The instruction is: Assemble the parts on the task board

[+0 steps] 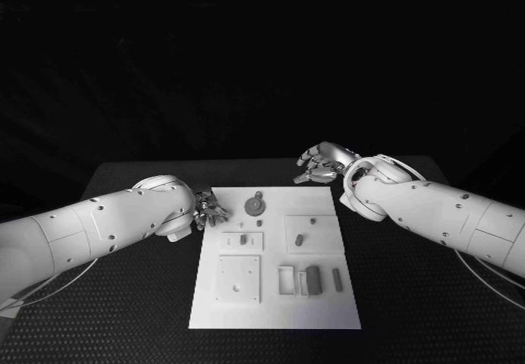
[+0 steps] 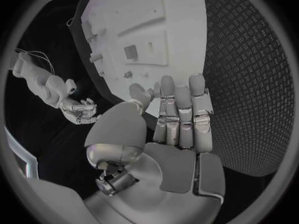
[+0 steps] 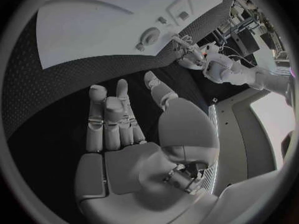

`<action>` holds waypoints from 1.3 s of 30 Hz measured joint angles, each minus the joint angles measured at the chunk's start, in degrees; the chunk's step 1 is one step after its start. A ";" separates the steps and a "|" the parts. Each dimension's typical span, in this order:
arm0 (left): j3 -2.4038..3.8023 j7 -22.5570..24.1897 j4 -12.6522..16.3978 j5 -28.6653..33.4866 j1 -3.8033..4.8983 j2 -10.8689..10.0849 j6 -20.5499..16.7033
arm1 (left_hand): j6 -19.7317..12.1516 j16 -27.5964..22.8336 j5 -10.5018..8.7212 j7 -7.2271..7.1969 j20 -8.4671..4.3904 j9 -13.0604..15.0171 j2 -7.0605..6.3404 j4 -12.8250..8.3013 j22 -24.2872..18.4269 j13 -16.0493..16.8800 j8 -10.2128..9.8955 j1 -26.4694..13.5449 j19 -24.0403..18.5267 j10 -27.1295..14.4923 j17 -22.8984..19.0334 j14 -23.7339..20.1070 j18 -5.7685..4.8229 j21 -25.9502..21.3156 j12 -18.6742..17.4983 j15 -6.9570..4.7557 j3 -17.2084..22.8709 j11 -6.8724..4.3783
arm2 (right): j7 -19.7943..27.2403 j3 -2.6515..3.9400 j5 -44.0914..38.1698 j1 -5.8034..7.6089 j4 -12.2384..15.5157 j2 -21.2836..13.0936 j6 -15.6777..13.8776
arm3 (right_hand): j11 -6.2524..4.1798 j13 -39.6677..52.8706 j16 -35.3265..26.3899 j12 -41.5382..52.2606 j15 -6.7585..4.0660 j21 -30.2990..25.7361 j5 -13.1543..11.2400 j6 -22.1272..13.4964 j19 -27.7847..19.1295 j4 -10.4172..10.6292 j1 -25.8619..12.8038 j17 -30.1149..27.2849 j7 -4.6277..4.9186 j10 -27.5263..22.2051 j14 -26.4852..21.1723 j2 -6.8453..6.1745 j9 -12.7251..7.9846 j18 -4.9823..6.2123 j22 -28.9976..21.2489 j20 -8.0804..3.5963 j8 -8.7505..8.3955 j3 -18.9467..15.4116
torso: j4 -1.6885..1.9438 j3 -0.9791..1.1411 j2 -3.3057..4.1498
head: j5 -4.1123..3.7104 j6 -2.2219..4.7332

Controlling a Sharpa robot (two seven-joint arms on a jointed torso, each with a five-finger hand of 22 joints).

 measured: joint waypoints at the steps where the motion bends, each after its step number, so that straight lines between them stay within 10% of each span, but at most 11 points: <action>1: 0.05 -0.03 0.50 0.45 0.01 -0.37 -0.10 | 0.15 0.06 -0.01 -0.11 -0.01 0.00 -0.06 -0.78 0.00 0.03 0.00 -0.60 0.01 0.03 0.05 0.06 0.00 0.00 0.00 -0.05 0.78 -0.03 | 0.00 0.00 0.02 0.00 -0.02 0.00 0.00 | 0.00 0.00 0.00 0.00 0.00 0.00 0.00 0.00 0.00 0.00 0.00 0.00 0.00 0.00 0.00 0.00 -0.04 -0.01 0.00 0.00 0.00 0.00 | -0.01 0.00 -0.01 | 0.06 0.09; 20: -0.28 -1.77 11.03 2.95 0.06 -5.89 -0.86 | 1.04 0.90 0.78 -0.59 -0.42 0.55 -0.21 -3.35 -0.02 0.40 -0.01 -4.00 0.83 1.32 0.63 1.01 -0.04 1.33 0.66 -0.39 3.34 -0.51 | 0.00 0.01 0.16 -0.06 -0.16 -0.13 0.09 | -0.01 0.05 0.00 0.00 0.15 0.00 0.00 0.21 -0.09 0.00 -0.22 -0.01 0.05 -0.01 -0.12 0.23 -0.03 -0.01 0.00 0.09 0.00 0.00 | -0.02 -0.10 0.08 | 0.38 -0.01; 32: -2.18 -2.10 11.84 -1.11 -0.02 -5.89 -1.46 | 1.04 0.90 0.78 -0.59 -0.51 0.58 -0.59 -3.64 -0.03 0.39 -0.01 -4.39 1.10 1.41 0.62 1.24 -0.06 1.33 0.66 -0.42 3.63 -0.42 | 0.02 0.00 0.30 -0.15 -0.15 -0.18 0.12 | -0.01 0.05 0.00 0.00 0.16 0.00 0.00 0.25 0.10 0.17 -0.22 0.01 0.04 -0.02 -0.09 0.22 -0.03 -0.01 0.00 -0.09 0.00 -0.17 | -0.08 -0.10 0.09 | 0.46 -0.30; 39: -2.28 -2.34 11.89 -4.55 -0.25 -5.52 -1.56 | 1.03 0.88 0.78 -0.60 -0.50 0.62 -0.80 -3.79 -0.03 0.39 0.06 -4.67 1.11 1.62 0.67 1.35 -0.06 1.33 0.66 -0.46 3.78 -0.62 | 0.02 0.00 0.49 -0.20 -0.14 -0.20 0.19 | -0.02 0.04 0.00 0.00 0.23 0.00 0.00 0.20 0.11 0.16 -0.46 0.04 0.08 -0.02 0.00 0.46 -0.08 -0.01 0.00 -0.09 0.00 -0.17 | -0.09 -0.09 0.12 | 0.38 -0.45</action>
